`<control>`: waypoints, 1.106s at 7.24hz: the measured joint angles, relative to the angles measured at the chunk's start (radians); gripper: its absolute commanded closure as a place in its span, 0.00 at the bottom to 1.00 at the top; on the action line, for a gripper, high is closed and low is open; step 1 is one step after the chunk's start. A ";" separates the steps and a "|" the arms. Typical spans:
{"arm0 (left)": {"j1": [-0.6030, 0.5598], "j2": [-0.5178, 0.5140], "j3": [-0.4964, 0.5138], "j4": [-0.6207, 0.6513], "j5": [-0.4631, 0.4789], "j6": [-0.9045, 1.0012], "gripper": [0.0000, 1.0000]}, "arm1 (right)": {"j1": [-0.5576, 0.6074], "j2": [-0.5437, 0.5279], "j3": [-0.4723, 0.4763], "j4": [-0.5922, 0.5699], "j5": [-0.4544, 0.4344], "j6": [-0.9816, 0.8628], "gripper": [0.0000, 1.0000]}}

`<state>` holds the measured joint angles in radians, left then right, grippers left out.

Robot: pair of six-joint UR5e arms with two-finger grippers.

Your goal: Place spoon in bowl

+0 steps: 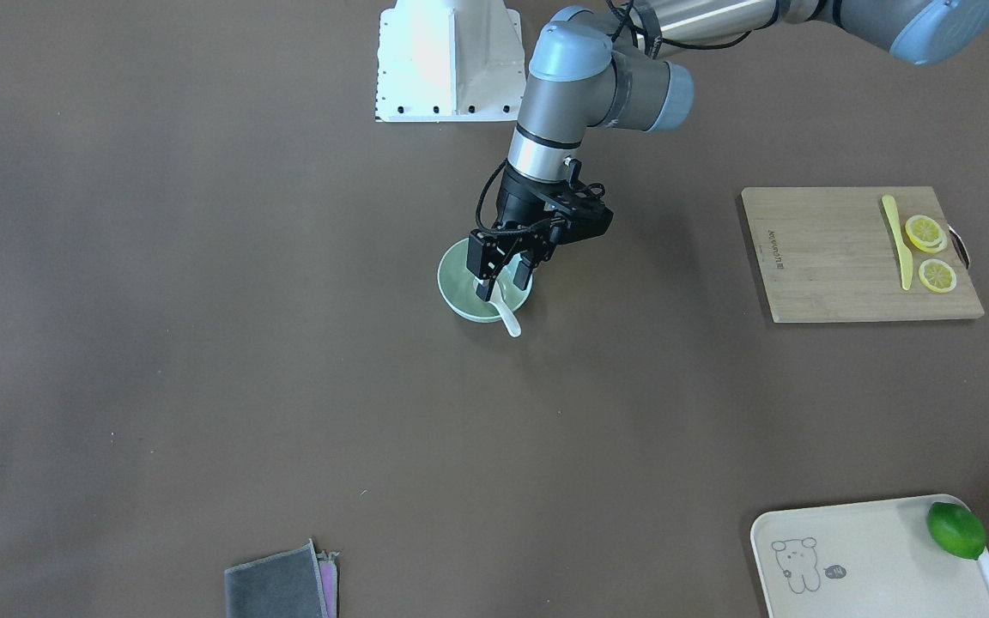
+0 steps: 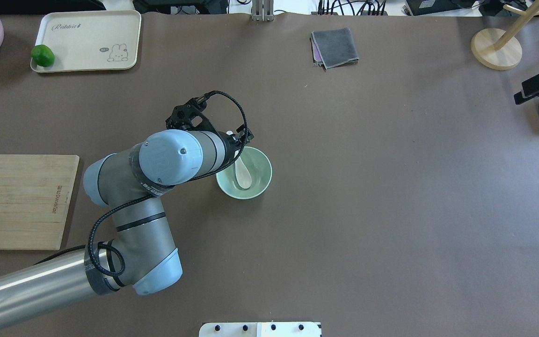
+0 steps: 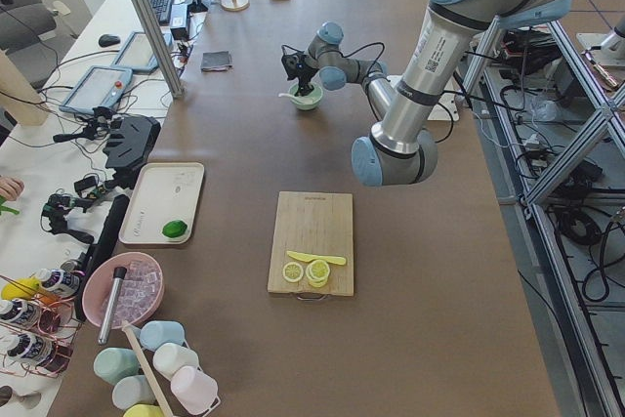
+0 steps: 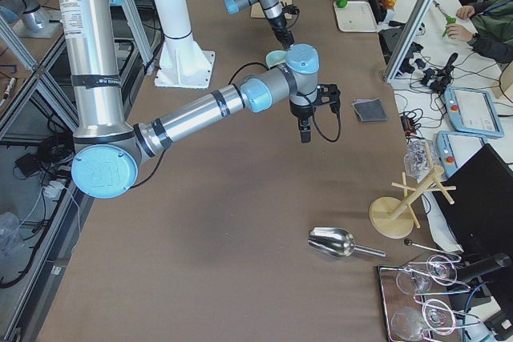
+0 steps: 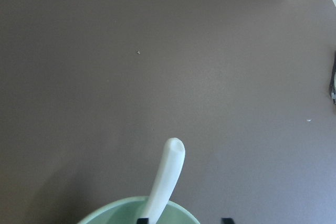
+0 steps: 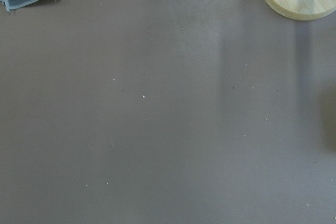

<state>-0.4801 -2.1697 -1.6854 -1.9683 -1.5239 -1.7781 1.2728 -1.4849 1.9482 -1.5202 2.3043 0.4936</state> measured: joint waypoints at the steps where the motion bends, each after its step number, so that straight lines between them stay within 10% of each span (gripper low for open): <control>1: -0.018 0.057 -0.074 0.029 -0.040 0.098 0.02 | 0.006 -0.012 0.000 0.000 -0.002 -0.003 0.00; 6: -0.437 0.168 -0.386 0.692 -0.435 0.881 0.02 | 0.093 -0.319 -0.024 0.258 -0.191 -0.222 0.00; 8: -0.693 0.243 -0.379 0.842 -0.592 1.333 0.02 | 0.247 -0.339 -0.089 0.265 -0.121 -0.463 0.00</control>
<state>-1.1731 -1.9271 -2.0648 -1.1258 -2.1163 -0.4452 1.5197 -1.8236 1.8592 -1.2555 2.1833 0.0301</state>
